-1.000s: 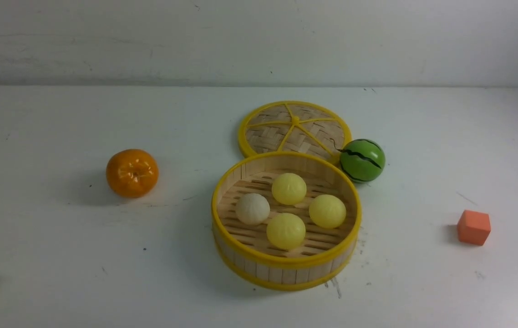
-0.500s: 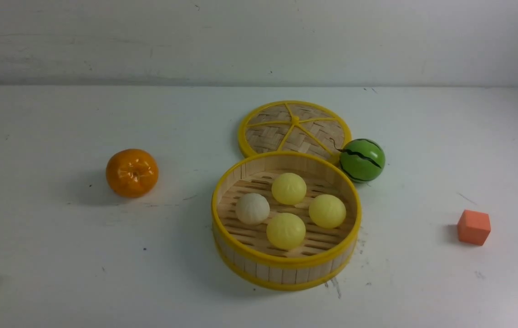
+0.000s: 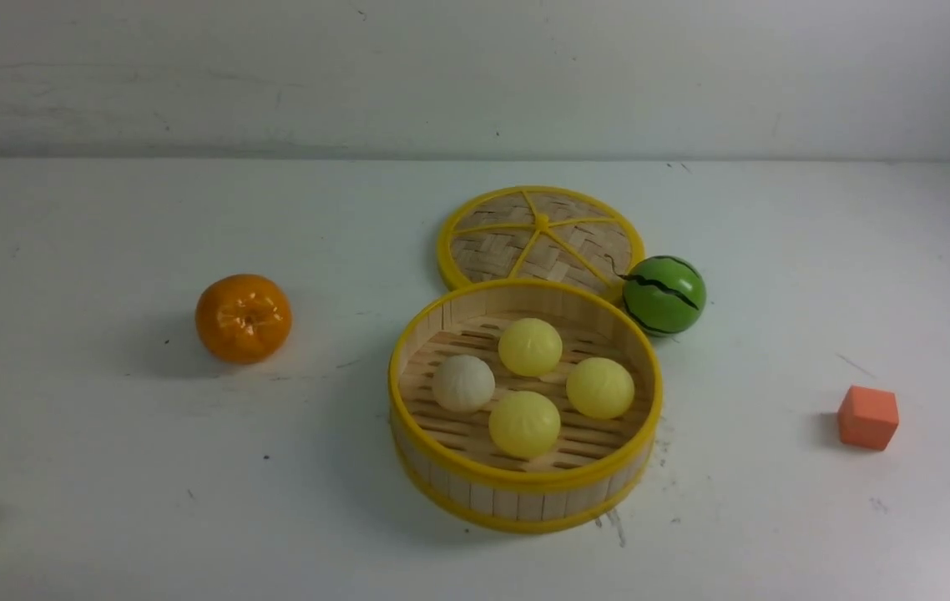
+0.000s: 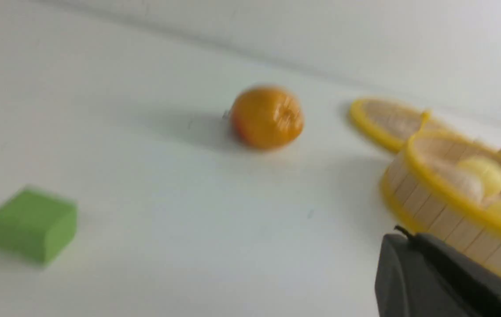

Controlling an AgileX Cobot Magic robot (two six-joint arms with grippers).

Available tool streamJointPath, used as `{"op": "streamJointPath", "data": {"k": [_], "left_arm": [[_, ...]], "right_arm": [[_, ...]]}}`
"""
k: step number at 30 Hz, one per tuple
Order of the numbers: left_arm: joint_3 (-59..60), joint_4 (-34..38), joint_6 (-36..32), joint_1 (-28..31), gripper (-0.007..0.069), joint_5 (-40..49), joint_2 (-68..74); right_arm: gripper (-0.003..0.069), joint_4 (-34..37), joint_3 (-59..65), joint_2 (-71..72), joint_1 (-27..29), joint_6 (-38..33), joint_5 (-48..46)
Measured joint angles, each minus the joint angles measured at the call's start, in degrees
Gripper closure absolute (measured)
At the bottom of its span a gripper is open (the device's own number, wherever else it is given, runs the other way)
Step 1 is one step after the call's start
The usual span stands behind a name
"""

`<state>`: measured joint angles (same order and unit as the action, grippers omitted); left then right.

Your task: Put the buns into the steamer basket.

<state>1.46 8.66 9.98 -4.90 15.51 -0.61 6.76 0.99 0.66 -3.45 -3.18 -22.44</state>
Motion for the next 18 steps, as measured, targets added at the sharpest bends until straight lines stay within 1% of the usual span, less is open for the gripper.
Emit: {"op": "streamJointPath", "data": {"k": [1,4,7,18], "left_arm": [[0.2,0.1,0.2,0.3,0.0638,3.1,0.0],[0.3,0.9,1.7,0.6,0.0638,6.1,0.0],[0.3,1.6,3.5,0.6,0.0638,6.0,0.0],[0.3,1.9,3.9,0.7,0.0638,6.0,0.0]], "right_arm": [[0.0640,0.0,0.0,0.0,0.0,0.0,0.0],[0.0637,-0.1,0.0,0.0,0.0,0.0,0.0],[0.0637,-0.1,0.0,0.0,0.0,0.0,0.0],[0.0624,-0.1,0.0,0.0,0.0,0.0,0.0]]}}
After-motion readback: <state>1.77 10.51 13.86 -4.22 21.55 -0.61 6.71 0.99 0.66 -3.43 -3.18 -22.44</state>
